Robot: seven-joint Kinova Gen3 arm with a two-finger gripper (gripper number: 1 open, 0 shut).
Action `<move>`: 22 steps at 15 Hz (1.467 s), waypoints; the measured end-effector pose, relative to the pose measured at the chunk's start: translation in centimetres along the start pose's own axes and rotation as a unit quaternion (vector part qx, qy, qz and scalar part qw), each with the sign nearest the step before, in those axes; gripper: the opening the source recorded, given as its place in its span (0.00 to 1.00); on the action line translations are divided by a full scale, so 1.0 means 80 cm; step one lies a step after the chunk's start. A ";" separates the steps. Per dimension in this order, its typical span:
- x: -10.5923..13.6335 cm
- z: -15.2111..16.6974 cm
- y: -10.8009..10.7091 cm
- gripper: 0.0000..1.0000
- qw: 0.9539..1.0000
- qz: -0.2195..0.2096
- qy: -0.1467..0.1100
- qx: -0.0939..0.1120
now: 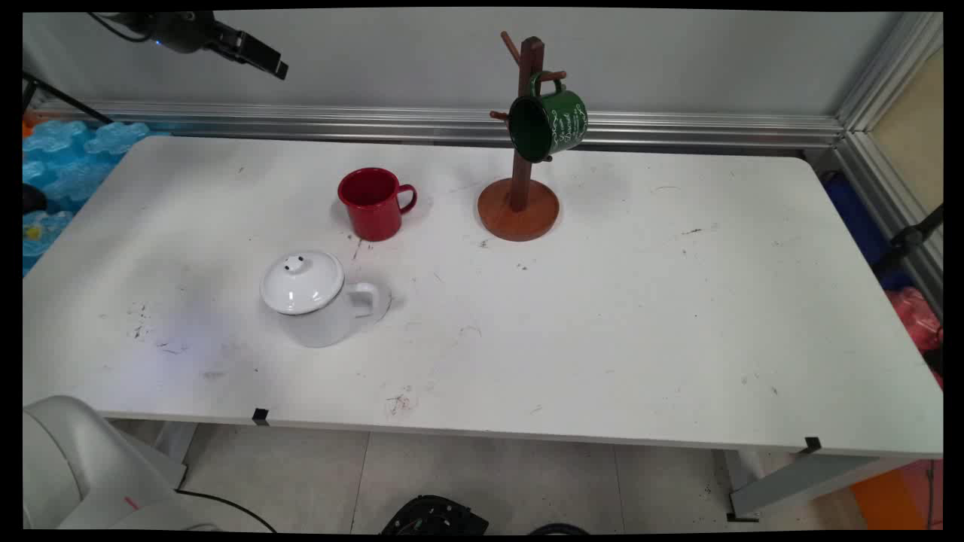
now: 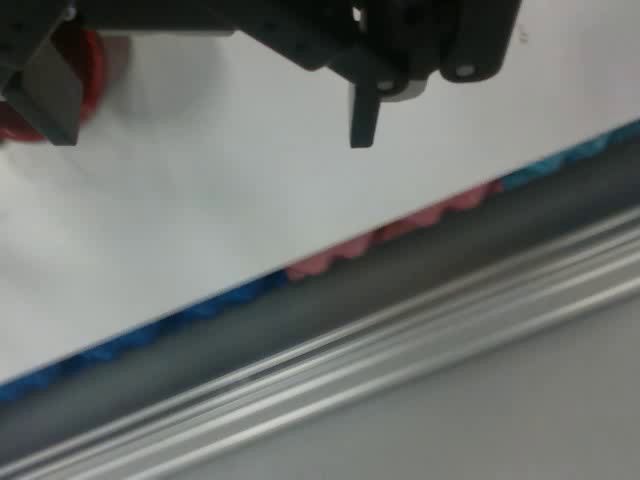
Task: Pick up the green mug from the rack
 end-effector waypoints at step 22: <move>-0.018 -0.024 0.121 1.00 0.979 0.050 -0.029 -0.193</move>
